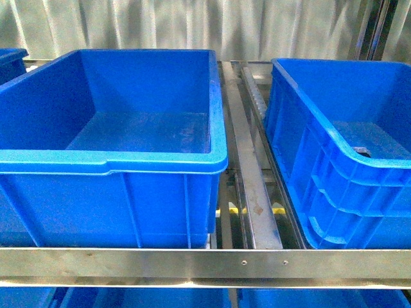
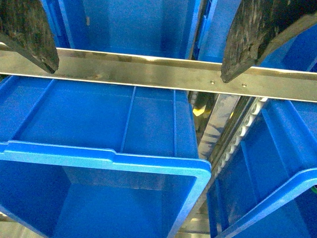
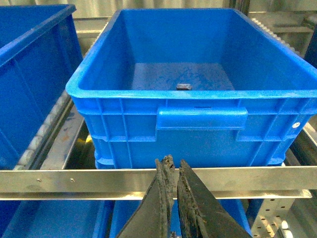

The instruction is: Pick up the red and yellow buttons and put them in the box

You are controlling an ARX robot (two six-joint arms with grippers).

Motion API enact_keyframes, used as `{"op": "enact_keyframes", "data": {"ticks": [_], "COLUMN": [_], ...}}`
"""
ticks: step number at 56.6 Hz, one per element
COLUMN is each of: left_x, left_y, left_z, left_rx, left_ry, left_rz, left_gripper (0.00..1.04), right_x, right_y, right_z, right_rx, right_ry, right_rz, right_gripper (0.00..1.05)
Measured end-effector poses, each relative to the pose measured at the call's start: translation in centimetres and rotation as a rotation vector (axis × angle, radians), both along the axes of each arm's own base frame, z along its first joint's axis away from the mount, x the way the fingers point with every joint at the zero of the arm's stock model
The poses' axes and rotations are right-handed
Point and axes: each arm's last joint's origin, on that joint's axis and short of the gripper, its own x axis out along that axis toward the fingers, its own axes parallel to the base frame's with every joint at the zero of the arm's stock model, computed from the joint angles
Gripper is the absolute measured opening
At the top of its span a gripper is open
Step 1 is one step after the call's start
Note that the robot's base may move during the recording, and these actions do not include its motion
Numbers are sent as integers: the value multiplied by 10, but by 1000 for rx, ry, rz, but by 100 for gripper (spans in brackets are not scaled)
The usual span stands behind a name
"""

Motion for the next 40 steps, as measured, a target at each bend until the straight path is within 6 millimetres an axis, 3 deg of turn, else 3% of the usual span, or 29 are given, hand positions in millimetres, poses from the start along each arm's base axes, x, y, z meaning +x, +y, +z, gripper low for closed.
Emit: {"op": "enact_keyframes", "data": {"ticks": [24,40], "left_x": [0,0], "left_y": [0,0], "left_z": [0,0], "left_rx": [0,0], "left_ry": [0,0], "left_rz": [0,0], "left_gripper": [97,97], "right_x": [-13,-13], "right_y": [0,0], "right_z": [-3,-3], "right_rx": [0,-2], "right_ry": [5,5], "right_rz": [1,1], "right_gripper": [4,49]}}
